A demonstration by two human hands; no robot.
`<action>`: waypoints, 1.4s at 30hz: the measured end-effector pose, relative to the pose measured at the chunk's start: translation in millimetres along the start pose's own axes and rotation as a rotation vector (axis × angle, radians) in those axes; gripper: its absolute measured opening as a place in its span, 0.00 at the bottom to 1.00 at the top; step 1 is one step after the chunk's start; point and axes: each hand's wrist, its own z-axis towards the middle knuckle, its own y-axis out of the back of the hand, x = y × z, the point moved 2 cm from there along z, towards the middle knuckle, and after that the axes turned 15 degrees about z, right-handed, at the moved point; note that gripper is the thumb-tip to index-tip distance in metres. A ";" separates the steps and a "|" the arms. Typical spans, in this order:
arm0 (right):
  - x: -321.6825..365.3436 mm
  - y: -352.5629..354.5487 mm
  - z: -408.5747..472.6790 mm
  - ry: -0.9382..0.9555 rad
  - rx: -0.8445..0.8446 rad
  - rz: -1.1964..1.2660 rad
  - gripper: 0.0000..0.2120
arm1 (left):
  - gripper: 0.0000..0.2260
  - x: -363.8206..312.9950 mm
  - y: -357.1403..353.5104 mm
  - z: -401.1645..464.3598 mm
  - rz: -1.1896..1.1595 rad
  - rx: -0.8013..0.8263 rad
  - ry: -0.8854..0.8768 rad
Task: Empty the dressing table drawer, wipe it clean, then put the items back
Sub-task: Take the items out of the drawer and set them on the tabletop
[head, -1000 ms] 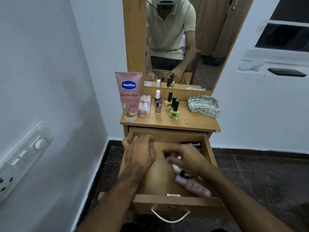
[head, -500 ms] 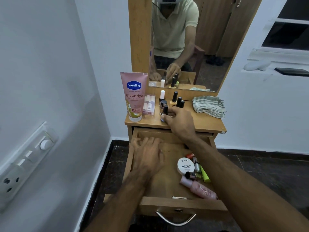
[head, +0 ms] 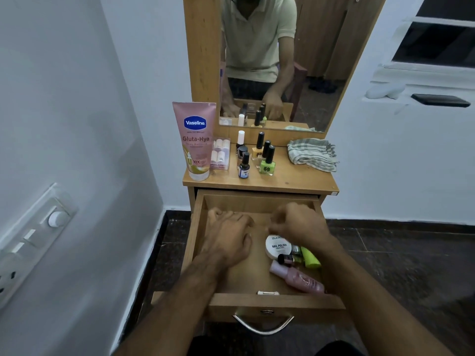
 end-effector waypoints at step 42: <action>-1.9 38.9 14.3 0.276 -0.539 0.231 0.18 | 0.13 5.1 -3.9 -0.8 -0.085 0.030 0.045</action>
